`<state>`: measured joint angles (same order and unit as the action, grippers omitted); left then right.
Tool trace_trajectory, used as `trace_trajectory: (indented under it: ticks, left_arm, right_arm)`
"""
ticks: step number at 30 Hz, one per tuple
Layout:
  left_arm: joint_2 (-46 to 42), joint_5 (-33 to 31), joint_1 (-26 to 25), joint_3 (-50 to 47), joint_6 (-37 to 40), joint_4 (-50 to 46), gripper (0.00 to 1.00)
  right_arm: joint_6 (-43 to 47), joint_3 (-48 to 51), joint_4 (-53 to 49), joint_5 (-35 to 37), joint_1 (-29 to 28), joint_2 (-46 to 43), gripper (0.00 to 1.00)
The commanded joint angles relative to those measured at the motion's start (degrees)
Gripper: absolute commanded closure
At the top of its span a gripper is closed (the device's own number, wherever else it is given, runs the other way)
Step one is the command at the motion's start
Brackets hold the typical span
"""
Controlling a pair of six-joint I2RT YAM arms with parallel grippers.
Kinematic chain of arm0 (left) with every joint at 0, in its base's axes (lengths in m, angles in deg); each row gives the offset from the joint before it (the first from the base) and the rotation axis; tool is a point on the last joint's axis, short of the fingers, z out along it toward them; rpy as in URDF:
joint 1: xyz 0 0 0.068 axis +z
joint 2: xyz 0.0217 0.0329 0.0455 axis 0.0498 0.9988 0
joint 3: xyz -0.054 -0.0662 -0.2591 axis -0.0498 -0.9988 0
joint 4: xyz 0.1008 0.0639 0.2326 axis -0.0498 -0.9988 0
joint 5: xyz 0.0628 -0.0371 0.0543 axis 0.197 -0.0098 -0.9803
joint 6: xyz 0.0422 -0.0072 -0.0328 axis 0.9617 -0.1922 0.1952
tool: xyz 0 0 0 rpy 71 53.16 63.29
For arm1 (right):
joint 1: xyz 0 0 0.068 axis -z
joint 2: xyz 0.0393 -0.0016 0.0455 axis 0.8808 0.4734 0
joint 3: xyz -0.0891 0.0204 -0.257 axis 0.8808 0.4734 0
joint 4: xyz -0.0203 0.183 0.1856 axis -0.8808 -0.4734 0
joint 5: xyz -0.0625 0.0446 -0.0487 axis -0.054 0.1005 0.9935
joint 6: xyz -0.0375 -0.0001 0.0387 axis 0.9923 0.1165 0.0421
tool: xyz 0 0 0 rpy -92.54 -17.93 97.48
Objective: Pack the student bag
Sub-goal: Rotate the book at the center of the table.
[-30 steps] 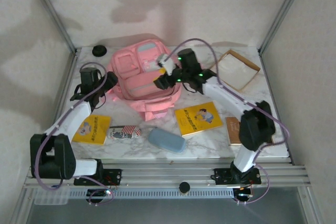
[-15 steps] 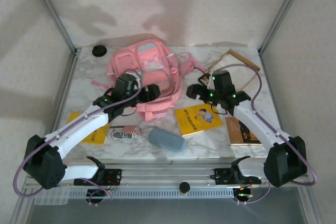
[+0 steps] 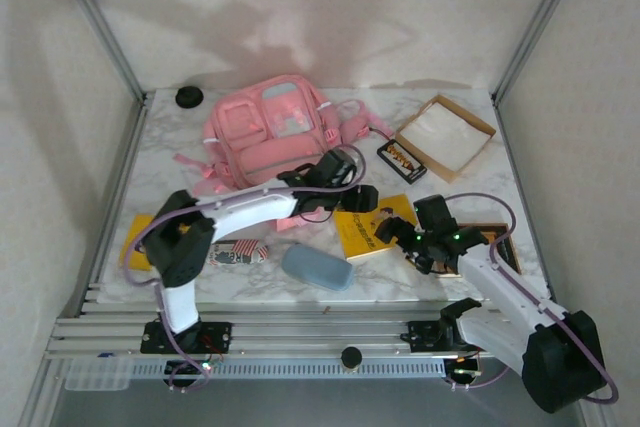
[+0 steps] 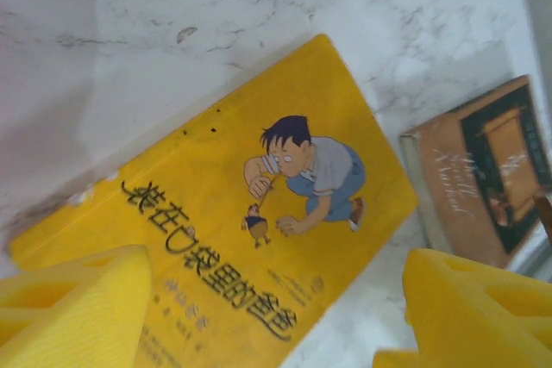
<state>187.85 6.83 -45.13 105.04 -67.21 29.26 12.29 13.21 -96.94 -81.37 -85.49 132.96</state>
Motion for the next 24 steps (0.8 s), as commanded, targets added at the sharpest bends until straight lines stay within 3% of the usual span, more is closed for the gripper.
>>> trace_trajectory:
  ticks: [1, 7, 17, 24]
  left_arm:
    - [5.1, -3.0, -0.4, 6.7, 3.4, -3.5, 0.24]
    - [14.9, -2.6, 1.4, 14.6, 4.3, -6.4, 0.23]
    - [26.9, -4.0, 3.4, 29.2, 6.2, -15.8, 0.27]
    - [23.6, 1.1, 3.1, 23.1, 7.5, -17.1, 0.3]
  right_arm:
    - [-2.5, 1.9, 4.4, -0.8, 1.1, 0.0, 0.01]
    - [-3.2, 4.8, 8.5, -1.2, 3.3, 1.3, 0.03]
    - [-2.7, 6.5, 14.1, -0.8, 6.9, 4.2, 0.2]
    - [-1.0, 4.8, 20.0, -2.3, 10.5, 10.2, 0.29]
